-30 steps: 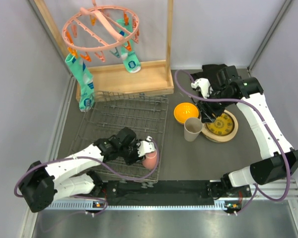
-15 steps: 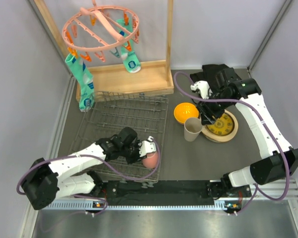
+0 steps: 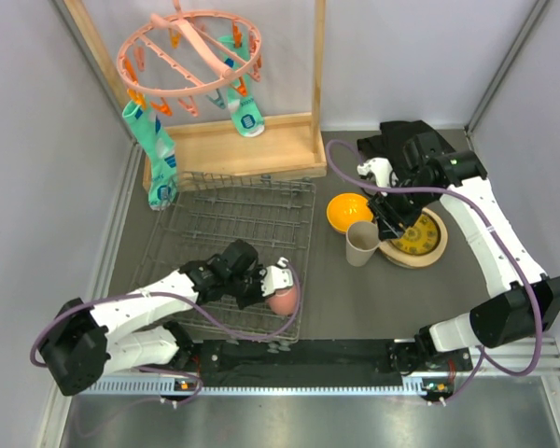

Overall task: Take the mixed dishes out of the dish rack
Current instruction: Pick up the cup from the dish rack.

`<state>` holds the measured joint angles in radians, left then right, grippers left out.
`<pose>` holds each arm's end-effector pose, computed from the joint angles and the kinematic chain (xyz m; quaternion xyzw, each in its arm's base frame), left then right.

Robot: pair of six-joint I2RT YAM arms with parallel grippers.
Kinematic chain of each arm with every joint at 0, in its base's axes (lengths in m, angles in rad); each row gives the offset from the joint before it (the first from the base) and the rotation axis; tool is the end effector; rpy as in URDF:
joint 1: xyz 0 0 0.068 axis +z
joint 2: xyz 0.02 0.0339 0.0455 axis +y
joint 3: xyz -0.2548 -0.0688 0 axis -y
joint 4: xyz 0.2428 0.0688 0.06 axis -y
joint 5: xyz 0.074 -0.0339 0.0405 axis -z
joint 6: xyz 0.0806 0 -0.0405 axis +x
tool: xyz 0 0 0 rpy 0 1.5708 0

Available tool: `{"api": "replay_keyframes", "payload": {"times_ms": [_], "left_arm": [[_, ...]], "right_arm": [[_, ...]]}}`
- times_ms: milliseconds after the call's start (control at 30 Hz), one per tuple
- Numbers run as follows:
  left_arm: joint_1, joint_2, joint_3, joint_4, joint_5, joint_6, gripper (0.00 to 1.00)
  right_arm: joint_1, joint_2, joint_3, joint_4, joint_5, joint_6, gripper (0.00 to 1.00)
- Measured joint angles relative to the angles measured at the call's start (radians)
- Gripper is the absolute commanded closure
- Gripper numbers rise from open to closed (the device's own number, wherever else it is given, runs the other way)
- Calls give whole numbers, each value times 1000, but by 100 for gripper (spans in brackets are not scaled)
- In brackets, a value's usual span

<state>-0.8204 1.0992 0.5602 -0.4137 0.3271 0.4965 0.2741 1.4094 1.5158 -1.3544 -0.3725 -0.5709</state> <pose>0.1383 -0.1863 0.1448 0.6143 0.7131 -0.2015 0.2712 0.2437 0.0990 0.3091 -0.4249 0.8724 0.1574 0.1832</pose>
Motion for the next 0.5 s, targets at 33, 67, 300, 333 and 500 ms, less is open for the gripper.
{"api": "replay_keyframes", "payload": {"times_ms": [33, 67, 300, 333, 500], "left_arm": [[0, -5, 0, -4, -5, 0, 100], [0, -11, 0, -8, -8, 0, 100], [0, -55, 29, -57, -33, -5, 100], [0, -55, 50, -77, -37, -9, 100], [10, -55, 204, -150, -55, -37, 100]], "right_arm": [[0, 0, -4, 1, 0, 0, 43], [0, 0, -4, 0, 0, 1, 43], [0, 0, -4, 0, -7, 7, 43], [-1, 0, -4, 0, -11, 9, 43], [-2, 0, 19, 1, -35, 27, 43]]}}
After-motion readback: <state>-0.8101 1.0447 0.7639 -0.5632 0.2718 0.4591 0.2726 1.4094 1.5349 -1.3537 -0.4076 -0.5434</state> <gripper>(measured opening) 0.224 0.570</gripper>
